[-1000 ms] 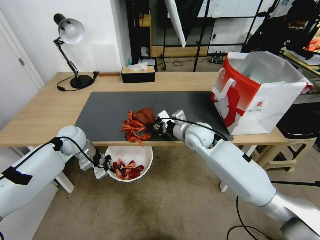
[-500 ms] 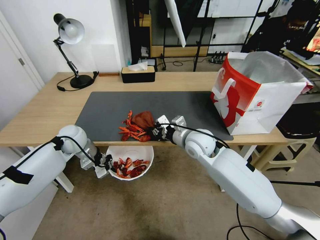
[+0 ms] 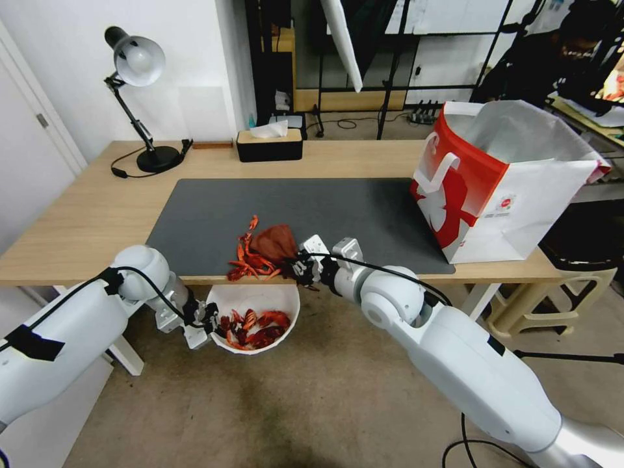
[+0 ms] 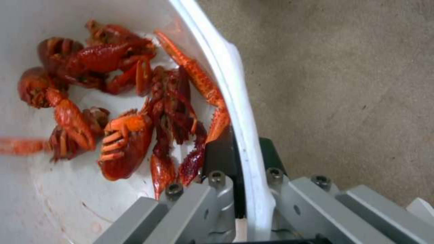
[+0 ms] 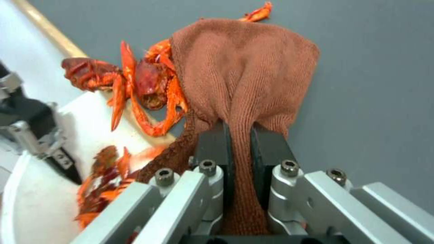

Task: Sweep shrimp from table into container with towel, then put container into takeout bag.

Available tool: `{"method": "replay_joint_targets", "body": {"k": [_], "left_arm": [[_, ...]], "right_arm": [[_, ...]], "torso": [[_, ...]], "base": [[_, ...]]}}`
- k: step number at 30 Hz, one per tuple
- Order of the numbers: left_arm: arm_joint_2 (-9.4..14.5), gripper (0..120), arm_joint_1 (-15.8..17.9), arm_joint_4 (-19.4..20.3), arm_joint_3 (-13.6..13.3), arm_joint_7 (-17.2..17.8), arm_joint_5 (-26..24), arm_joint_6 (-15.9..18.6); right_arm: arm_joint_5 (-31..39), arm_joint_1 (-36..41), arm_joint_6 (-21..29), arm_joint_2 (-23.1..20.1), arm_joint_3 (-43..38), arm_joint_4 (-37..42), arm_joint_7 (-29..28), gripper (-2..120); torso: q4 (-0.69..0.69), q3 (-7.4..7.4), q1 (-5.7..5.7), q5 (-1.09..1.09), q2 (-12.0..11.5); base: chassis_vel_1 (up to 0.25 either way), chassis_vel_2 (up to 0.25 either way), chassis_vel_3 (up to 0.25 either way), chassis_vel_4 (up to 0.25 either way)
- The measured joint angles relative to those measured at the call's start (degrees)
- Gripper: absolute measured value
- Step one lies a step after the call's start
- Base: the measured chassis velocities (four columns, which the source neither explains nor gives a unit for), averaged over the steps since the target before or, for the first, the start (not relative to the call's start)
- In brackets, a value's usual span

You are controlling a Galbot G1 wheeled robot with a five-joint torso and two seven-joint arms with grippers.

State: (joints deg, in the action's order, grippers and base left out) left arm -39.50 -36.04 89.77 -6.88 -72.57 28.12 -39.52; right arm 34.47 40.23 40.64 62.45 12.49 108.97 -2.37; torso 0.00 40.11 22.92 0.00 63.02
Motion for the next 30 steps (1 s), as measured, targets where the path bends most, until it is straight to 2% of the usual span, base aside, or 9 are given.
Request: {"method": "replay_joint_targets", "body": {"k": [30], "left_arm": [[0.0,0,0.1,-0.4,0.0,0.1,0.0,-0.1]], "right_arm": [[-3.1,9.8,-0.1,-2.7,-2.6,7.9,1.3,6]], "torso": [[0.00,0.00,0.00,0.00,0.0]], "base": [[0.000,0.000,0.000,0.000]]}}
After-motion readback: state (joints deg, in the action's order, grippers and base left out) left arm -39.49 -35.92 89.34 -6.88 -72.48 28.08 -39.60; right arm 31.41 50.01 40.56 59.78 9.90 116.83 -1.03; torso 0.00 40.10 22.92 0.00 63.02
